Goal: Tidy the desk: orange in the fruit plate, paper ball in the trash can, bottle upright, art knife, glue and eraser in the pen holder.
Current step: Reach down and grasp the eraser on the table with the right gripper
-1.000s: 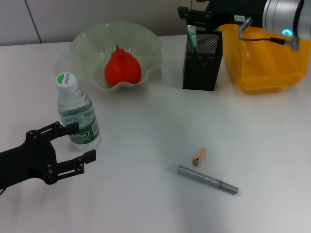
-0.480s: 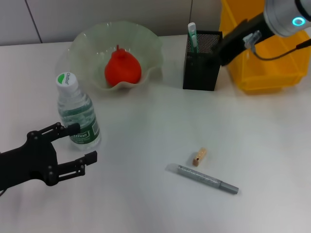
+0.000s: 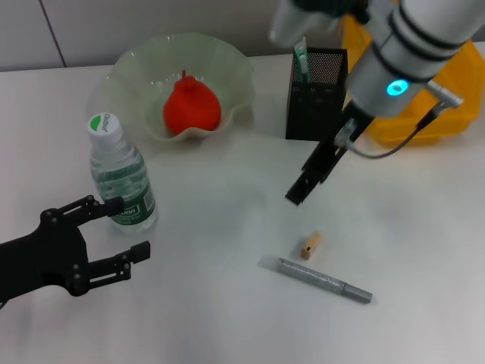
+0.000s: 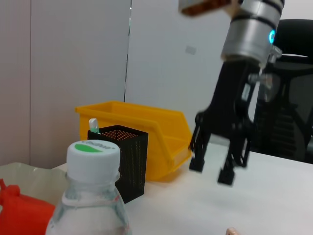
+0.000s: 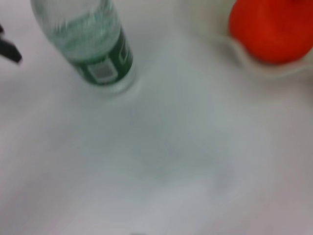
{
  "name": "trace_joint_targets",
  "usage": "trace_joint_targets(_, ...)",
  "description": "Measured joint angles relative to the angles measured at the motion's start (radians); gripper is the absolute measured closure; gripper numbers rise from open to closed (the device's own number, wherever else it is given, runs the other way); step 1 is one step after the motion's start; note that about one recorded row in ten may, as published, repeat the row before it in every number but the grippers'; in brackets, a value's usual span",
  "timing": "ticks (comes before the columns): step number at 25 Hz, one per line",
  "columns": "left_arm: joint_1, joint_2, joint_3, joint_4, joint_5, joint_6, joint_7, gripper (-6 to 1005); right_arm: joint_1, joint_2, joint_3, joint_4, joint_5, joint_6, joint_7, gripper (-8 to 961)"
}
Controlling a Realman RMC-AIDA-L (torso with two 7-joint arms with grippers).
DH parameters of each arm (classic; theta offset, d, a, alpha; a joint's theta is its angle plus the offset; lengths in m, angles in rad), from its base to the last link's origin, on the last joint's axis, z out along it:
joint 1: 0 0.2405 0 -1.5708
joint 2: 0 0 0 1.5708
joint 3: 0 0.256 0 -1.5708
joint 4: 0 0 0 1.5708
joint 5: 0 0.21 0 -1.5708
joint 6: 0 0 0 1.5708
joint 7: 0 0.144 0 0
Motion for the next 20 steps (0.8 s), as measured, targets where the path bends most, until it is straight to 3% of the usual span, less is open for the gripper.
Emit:
trace_joint_targets(4, 0.000, 0.000, 0.000, -0.003, 0.001, 0.001, 0.008, 184, 0.028, 0.005, -0.106, 0.073, 0.004, 0.052, 0.054, 322)
trace_joint_targets(8, 0.001, 0.000, 0.000, -0.004, 0.001, 0.001, 0.009, 185, 0.043, 0.007, -0.210, 0.098, 0.008, 0.087, 0.129, 243)
trace_joint_targets(20, 0.003, 0.000, 0.000, -0.013, 0.001, -0.008, 0.032, 185, 0.062, 0.011, -0.366, 0.156, 0.071, 0.107, 0.214, 246)
